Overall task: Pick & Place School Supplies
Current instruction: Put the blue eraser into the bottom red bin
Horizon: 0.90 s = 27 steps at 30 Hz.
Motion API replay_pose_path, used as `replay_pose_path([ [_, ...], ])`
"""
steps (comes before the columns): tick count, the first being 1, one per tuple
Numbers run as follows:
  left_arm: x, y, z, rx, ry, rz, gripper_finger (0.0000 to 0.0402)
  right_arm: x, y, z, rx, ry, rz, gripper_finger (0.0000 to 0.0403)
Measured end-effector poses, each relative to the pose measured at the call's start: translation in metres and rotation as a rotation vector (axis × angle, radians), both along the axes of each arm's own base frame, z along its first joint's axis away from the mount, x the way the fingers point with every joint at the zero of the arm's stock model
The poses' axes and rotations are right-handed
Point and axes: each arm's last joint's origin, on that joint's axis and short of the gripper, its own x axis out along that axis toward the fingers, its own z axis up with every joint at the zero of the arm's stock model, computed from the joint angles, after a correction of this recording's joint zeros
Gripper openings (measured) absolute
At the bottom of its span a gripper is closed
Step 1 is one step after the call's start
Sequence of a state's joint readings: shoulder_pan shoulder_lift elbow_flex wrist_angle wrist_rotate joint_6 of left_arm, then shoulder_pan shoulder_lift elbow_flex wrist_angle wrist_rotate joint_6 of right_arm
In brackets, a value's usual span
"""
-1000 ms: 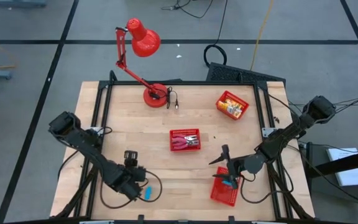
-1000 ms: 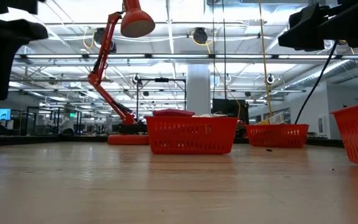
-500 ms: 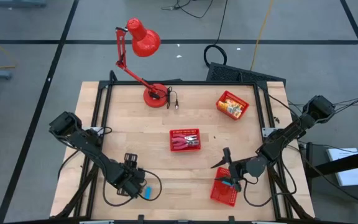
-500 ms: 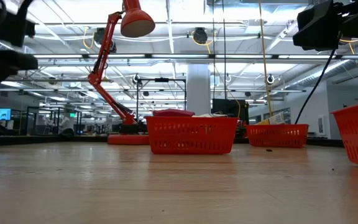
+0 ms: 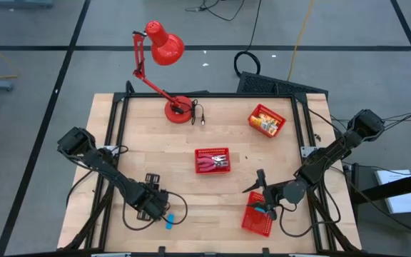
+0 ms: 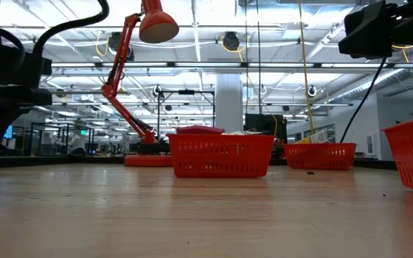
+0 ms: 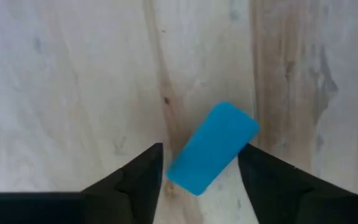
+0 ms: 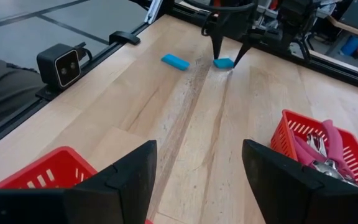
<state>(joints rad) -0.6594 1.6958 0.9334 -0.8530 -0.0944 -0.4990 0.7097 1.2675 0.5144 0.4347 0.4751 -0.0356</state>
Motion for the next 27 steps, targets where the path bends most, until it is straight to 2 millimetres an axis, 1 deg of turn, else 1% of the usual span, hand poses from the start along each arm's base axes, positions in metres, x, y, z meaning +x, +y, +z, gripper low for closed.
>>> replay_pose_path([
  [3,-0.002,0.000,-0.002,-0.022,0.025,0.002,0.0165,0.000,0.000,0.000,0.005,0.001,-0.002,0.0226],
  [8,-0.002,-0.001,-0.003,-0.068,0.029,0.009,0.0062,0.000,0.000,0.000,0.006,0.001,-0.002,0.0226],
  [9,-0.002,-0.001,-0.003,-0.074,0.026,0.011,0.0054,0.000,0.000,0.000,0.006,0.001,-0.002,0.0226],
  [13,0.000,-0.002,-0.003,-0.048,-0.017,0.100,0.0054,0.000,0.000,0.000,0.007,0.001,-0.003,0.0226],
  [17,0.005,-0.003,-0.001,-0.003,-0.110,0.159,0.0054,0.000,0.000,0.000,0.008,0.001,-0.003,0.0226],
  [23,0.029,-0.006,0.007,-0.005,-0.408,0.187,0.0054,0.002,-0.002,0.002,0.013,-0.020,-0.011,0.0226],
  [25,0.036,-0.006,0.009,-0.004,-0.485,0.176,0.0053,0.004,-0.004,0.003,0.027,-0.052,-0.018,0.0226],
  [27,0.047,-0.007,0.013,-0.014,-0.598,0.156,0.0053,0.004,-0.007,0.003,0.047,-0.104,-0.019,0.0226],
])
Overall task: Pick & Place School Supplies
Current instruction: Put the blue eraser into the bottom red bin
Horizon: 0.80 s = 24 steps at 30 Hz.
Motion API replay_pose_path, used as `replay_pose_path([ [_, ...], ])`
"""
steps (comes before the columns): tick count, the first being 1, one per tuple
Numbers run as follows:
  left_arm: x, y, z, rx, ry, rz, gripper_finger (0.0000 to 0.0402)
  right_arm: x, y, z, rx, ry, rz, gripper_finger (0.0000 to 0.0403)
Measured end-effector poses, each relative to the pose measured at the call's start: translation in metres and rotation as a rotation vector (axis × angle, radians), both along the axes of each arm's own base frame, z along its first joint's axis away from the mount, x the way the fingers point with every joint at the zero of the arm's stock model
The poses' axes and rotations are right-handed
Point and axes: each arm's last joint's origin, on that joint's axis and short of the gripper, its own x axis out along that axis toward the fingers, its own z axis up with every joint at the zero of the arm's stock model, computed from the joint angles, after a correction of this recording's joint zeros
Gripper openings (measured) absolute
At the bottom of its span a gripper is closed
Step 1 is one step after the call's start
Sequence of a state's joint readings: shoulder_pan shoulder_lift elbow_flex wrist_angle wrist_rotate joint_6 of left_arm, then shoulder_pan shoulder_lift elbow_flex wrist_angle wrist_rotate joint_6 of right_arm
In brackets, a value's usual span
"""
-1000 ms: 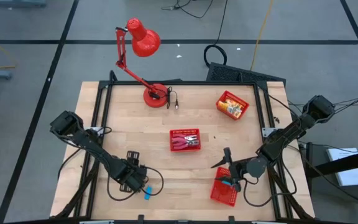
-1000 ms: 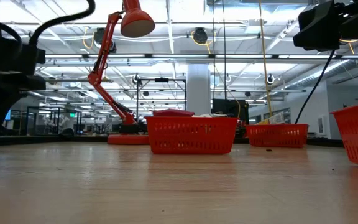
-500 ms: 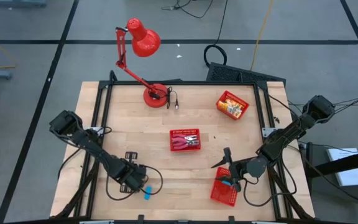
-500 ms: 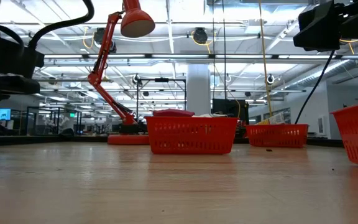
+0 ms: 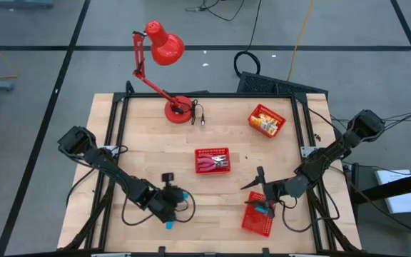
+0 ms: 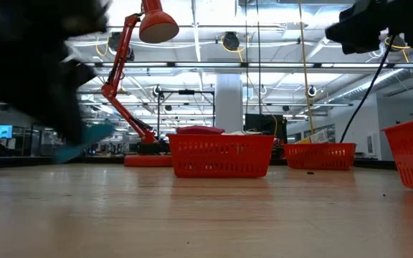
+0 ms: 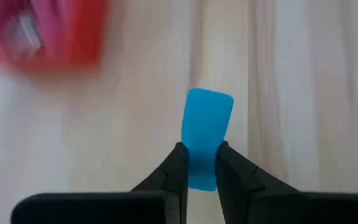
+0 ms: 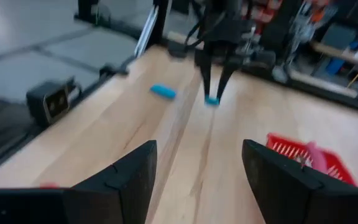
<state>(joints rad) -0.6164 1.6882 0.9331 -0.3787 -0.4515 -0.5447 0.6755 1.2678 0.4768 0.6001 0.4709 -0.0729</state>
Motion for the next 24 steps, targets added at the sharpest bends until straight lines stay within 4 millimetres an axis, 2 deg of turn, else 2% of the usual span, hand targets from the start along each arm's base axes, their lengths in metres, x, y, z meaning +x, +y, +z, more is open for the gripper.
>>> replay_pose_path([
  [7,0.037,0.000,0.029,0.112,-0.402,-0.101,0.0053,-0.008,-0.022,-0.006,0.124,-0.188,0.027,0.0226],
  [13,0.061,0.020,0.049,0.155,-0.676,-0.165,0.0053,-0.010,-0.033,-0.007,0.188,-0.252,0.074,0.0226],
  [19,0.085,0.050,0.043,0.090,-0.879,-0.245,0.0053,-0.008,-0.036,-0.003,0.175,-0.291,0.058,0.0226],
  [24,0.116,0.066,0.032,0.065,-0.927,-0.268,0.0053,-0.006,-0.040,-0.003,0.175,-0.298,0.040,0.0226],
])
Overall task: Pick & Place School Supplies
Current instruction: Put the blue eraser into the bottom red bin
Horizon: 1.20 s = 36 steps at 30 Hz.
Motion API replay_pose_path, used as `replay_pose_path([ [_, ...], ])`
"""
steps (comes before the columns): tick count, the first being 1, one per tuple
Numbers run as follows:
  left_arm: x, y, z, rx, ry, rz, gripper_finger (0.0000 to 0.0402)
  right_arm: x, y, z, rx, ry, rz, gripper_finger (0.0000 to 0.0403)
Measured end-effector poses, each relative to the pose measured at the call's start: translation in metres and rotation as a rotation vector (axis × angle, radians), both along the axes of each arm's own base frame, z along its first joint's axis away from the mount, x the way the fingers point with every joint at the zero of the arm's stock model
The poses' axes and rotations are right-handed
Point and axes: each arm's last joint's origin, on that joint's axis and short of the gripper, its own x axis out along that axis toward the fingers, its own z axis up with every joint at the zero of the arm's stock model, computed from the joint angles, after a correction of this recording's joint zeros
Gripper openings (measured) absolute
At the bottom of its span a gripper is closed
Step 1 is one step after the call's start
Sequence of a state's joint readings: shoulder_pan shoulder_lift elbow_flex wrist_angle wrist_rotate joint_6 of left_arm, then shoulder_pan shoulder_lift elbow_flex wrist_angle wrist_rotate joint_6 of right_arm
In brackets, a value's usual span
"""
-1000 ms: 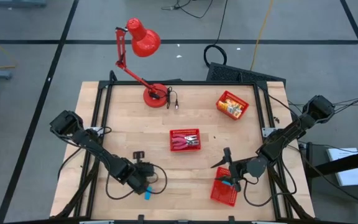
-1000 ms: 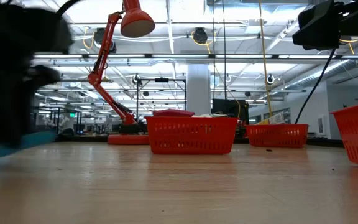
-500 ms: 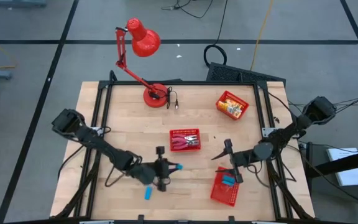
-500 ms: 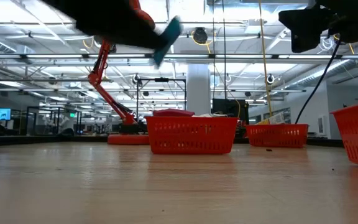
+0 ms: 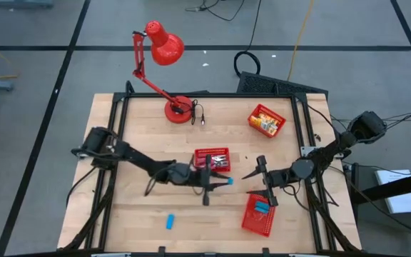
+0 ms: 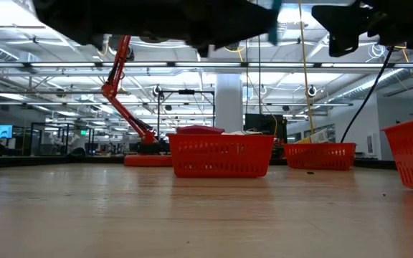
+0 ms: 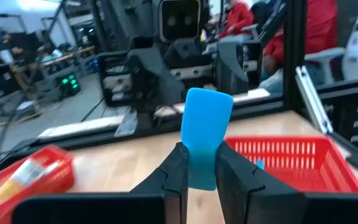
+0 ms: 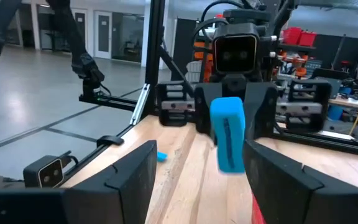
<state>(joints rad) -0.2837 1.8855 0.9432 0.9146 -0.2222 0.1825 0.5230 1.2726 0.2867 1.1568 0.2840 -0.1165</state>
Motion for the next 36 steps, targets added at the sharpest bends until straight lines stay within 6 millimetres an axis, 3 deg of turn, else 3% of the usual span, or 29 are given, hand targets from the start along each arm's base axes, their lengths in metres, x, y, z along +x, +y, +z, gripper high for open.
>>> replay_pose_path([
  [8,0.046,0.007,0.000,-0.001,0.014,-0.064,0.0053,0.003,-0.004,-0.002,0.013,0.012,-0.021,0.0226],
  [13,0.062,0.006,0.000,0.017,0.050,-0.074,0.0053,0.004,-0.004,-0.002,0.021,0.006,-0.022,0.0226],
  [21,0.064,0.007,0.002,0.023,0.045,-0.082,0.0053,0.004,-0.004,-0.002,0.025,0.004,-0.024,0.0182],
  [28,0.065,0.008,0.003,0.014,0.043,-0.078,0.0053,0.004,-0.004,-0.002,-0.003,-0.002,-0.027,0.0055],
  [36,0.064,0.008,0.001,0.014,0.059,-0.082,0.0049,0.002,-0.001,-0.003,-0.032,0.001,-0.018,0.0052],
])
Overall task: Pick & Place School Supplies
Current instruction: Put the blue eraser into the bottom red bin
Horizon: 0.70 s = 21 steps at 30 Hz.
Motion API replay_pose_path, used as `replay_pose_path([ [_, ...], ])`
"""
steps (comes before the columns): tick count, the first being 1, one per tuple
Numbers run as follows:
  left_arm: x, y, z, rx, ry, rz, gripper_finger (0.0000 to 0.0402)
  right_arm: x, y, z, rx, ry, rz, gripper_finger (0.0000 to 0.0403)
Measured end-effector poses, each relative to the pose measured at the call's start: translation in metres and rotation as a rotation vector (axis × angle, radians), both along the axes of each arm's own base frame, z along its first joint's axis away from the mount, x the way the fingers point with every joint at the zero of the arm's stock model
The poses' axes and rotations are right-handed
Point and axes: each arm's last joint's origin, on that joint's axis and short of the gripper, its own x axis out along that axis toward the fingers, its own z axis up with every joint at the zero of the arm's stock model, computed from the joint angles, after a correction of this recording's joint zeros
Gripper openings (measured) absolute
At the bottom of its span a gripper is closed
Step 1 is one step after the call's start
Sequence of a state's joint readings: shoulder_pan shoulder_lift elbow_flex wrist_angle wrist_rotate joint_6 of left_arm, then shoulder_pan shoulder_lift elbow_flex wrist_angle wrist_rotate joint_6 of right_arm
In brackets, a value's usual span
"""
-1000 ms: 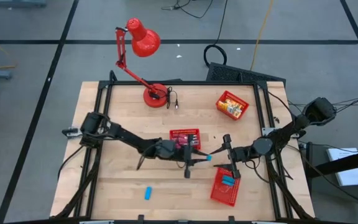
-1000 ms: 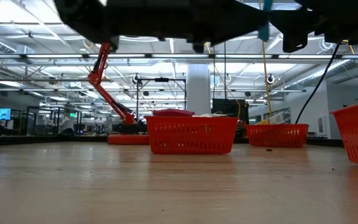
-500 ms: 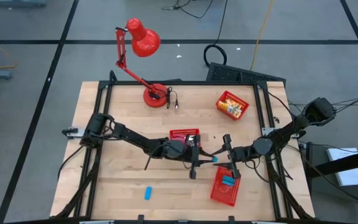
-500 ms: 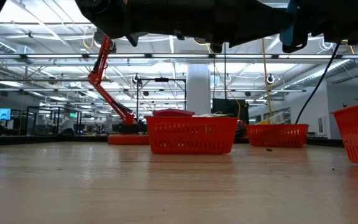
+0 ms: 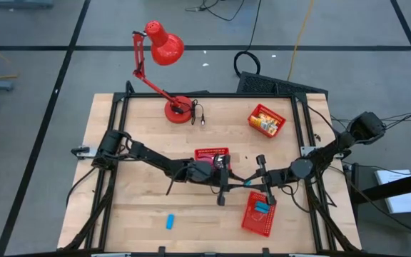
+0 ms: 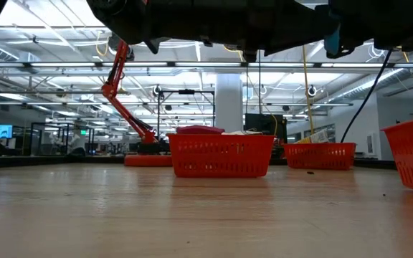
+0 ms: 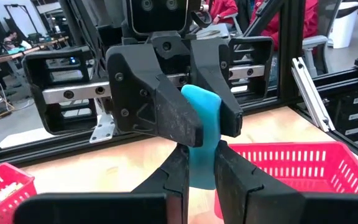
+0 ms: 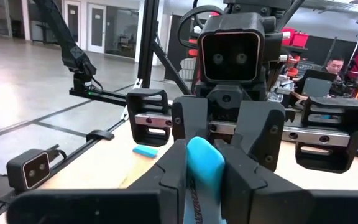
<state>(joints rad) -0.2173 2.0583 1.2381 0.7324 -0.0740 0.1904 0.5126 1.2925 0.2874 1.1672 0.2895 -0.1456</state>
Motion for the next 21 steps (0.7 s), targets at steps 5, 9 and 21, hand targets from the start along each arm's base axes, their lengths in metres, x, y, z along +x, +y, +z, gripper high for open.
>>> replay_pose_path([
  [5,-0.001,-0.004,-0.001,-0.004,0.019,-0.009,0.0067,-0.005,0.008,-0.001,-0.009,0.004,-0.013,0.0050],
  [9,-0.003,-0.008,-0.003,-0.003,0.040,-0.013,0.0134,-0.010,0.016,-0.001,-0.013,0.005,0.002,0.0027],
  [21,-0.017,-0.029,-0.003,-0.010,0.213,-0.023,0.0191,-0.030,0.041,-0.012,0.087,0.149,0.080,0.0026],
])
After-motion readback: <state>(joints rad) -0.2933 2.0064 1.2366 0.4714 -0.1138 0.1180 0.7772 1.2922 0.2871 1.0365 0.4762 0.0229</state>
